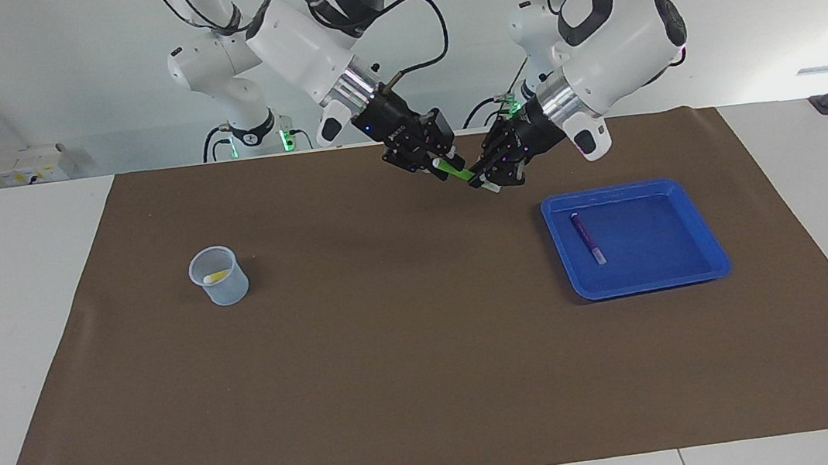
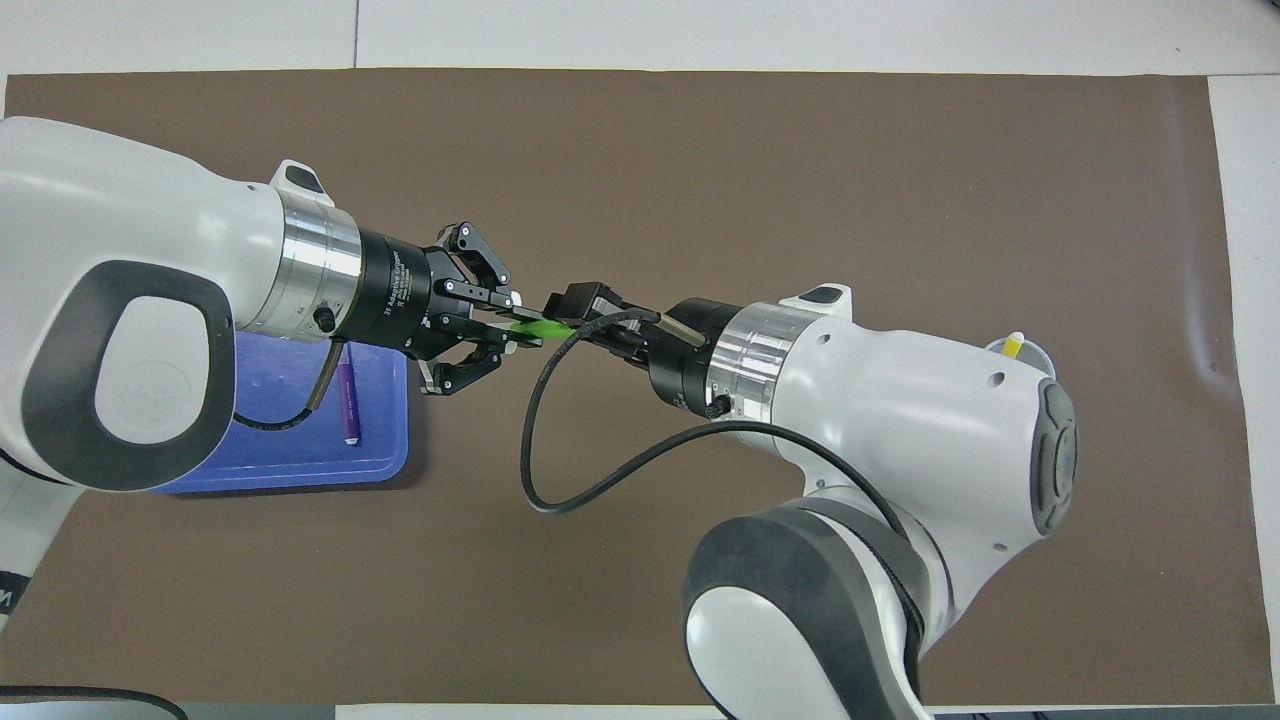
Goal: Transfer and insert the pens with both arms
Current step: 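Grasp the green pen with the right gripper and open the left gripper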
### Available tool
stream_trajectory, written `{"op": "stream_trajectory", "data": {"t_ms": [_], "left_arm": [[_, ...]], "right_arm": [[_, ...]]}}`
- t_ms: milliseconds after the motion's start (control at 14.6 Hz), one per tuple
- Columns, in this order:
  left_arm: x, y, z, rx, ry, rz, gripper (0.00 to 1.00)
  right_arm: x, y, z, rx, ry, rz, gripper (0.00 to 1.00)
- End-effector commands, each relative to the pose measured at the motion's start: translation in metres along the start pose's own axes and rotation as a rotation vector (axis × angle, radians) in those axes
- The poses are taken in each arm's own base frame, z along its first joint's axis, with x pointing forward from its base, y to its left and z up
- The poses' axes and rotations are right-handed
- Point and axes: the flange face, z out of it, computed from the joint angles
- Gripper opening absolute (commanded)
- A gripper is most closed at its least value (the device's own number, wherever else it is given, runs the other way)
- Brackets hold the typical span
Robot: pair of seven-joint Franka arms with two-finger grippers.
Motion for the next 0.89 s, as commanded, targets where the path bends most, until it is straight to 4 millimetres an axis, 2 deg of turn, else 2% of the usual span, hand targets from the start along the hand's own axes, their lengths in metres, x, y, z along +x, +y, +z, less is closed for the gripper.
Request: {"op": "stream_trajectory", "data": {"t_ms": [0, 205, 274, 342, 410, 479, 752, 821], "left_arm": [[0.0001, -0.0088, -0.0024, -0.019, -0.013, -0.022, 0.0], [-0.0004, -0.0087, -0.0041, -0.022, -0.014, -0.022, 0.0], [-0.0004, -0.0087, -0.0041, -0.022, -0.014, -0.022, 0.0], [0.0002, -0.0084, -0.0046, -0.023, -0.014, -0.023, 0.0], [0.0002, -0.0084, -0.0046, -0.023, -0.014, -0.023, 0.0], [0.0006, -0.0086, -0.0041, -0.022, -0.016, -0.025, 0.0], [0.0019, -0.0082, -0.005, -0.023, -0.015, -0.016, 0.0], [0.0022, -0.007, -0.0063, -0.028, -0.015, -0.013, 0.87]], "right_arm": [[-0.0018, -0.0022, 0.0004, -0.006, -0.007, -0.007, 0.4], [-0.002, -0.0014, 0.0009, -0.008, -0.009, -0.008, 0.4], [-0.0021, 0.0, 0.0017, -0.011, -0.01, -0.008, 0.32], [-0.0024, 0.0001, 0.0013, -0.011, -0.01, -0.008, 0.18], [-0.0027, 0.001, 0.0013, -0.012, -0.01, -0.011, 0.12], [-0.0021, 0.0027, 0.0017, -0.015, -0.01, -0.009, 0.0], [0.0022, 0.0061, 0.0006, -0.017, -0.007, 0.004, 0.0], [0.002, 0.0069, 0.0011, -0.019, -0.009, 0.002, 0.0]]}}
